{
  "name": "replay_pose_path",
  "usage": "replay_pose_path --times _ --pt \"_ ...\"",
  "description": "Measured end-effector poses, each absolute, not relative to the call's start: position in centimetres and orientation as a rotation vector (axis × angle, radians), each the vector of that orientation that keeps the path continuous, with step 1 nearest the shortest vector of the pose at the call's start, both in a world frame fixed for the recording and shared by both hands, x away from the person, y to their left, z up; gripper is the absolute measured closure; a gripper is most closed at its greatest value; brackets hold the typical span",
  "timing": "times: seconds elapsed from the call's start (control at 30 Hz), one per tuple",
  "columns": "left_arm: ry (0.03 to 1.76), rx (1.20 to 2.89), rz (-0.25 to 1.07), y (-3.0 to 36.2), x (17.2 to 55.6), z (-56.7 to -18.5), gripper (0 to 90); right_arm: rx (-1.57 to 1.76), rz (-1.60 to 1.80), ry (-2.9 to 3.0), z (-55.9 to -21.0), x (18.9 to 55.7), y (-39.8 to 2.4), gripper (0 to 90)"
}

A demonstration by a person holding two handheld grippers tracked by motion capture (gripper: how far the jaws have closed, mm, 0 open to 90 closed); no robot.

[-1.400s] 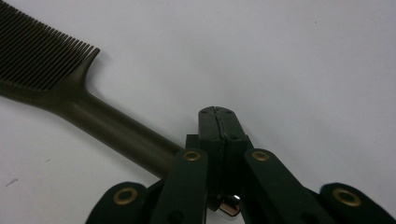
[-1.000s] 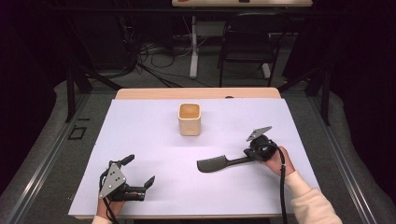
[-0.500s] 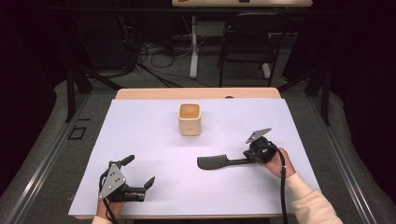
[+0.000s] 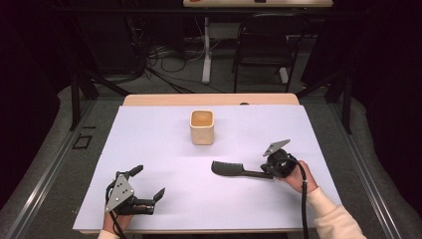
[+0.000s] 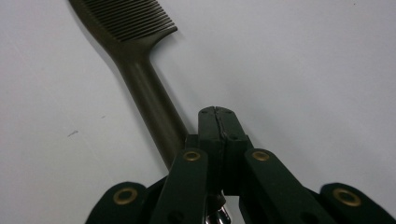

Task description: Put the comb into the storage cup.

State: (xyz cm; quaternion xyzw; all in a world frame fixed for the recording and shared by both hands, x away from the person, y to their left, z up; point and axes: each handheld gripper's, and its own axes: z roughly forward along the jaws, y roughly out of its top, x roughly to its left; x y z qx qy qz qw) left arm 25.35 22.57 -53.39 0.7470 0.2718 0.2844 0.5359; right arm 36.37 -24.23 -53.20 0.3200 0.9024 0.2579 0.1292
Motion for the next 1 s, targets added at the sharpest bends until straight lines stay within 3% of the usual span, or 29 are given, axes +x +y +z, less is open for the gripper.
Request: replay_pose_path --times 0.73,0.87,0.93,0.97,1.0 --pt "0.644 1.767 0.68 22.7 25.3 -53.3 0.4 0.939 0.711 2.668 -53.5 34.8 -23.5 88.6" --pt "0.642 1.771 0.683 22.7 25.3 -53.3 0.4 0.973 0.703 2.645 -53.4 34.8 -23.8 81.9" --pt "0.645 1.764 0.684 22.7 25.2 -53.3 0.4 0.987 0.708 2.611 -53.0 35.0 -24.2 73.7" --pt "0.646 1.76 0.684 22.7 25.2 -53.2 0.4 0.993 0.702 2.59 -52.4 34.8 -24.6 63.6" --pt "0.646 1.761 0.685 22.7 25.2 -53.2 0.4 0.993 0.702 2.59 -52.4 34.8 -24.6 63.6"
